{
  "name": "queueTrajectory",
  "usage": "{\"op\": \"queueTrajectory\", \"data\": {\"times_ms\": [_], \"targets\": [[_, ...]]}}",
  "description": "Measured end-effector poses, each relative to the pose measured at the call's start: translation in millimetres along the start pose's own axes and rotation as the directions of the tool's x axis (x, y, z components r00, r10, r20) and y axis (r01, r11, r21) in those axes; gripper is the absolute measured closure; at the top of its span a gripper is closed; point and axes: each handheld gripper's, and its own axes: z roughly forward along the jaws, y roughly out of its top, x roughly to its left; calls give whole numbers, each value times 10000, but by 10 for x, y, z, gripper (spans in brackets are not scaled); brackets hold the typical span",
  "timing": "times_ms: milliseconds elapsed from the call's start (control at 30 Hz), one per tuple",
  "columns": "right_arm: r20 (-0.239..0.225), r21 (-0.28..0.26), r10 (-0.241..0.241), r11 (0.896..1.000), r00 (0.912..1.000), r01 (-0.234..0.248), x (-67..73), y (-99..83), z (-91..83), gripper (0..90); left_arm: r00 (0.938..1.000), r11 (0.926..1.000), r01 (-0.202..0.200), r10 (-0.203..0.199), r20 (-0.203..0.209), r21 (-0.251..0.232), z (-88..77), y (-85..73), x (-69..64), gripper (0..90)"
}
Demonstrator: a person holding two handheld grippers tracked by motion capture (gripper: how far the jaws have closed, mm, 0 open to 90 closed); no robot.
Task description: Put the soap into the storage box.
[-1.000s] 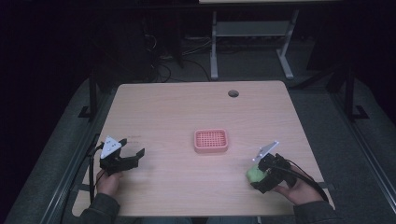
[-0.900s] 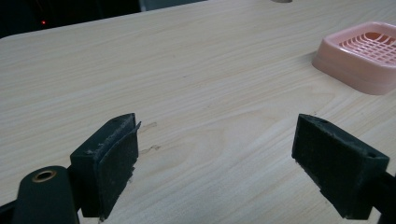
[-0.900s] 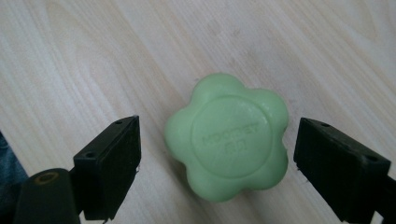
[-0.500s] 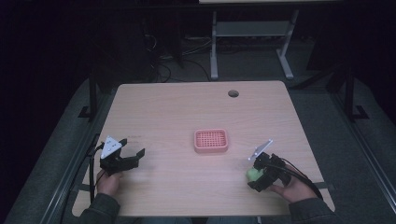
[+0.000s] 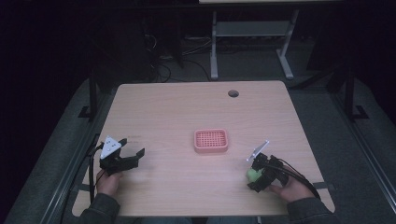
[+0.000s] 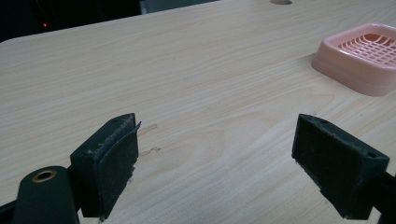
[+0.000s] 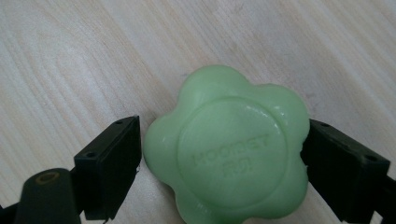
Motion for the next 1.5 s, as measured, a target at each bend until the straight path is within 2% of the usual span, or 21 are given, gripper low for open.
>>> {"op": "queueTrajectory", "data": {"times_ms": [133,433,700,1100,1500], "targets": [[11,54,-132,9999,9999,132,2,10,6,181,10000,10000,11,-11,4,1,-3,1,1,142],[28,131,4,9999,10000,-5,-11,12,5,222,10000,10000,25,-25,-13,-2,-3,1,3,142],[151,168,-99,9998,9998,97,-1,17,2,250,10000,10000,32,-32,-6,-4,-5,2,3,142],[120,198,57,9998,9999,-59,5,24,0,256,10000,10000,32,-32,-19,-8,-6,2,3,142],[184,215,-237,9995,9995,233,7,21,-6,260,10000,10000,30,-30,-22,-7,-8,4,7,142]]}}
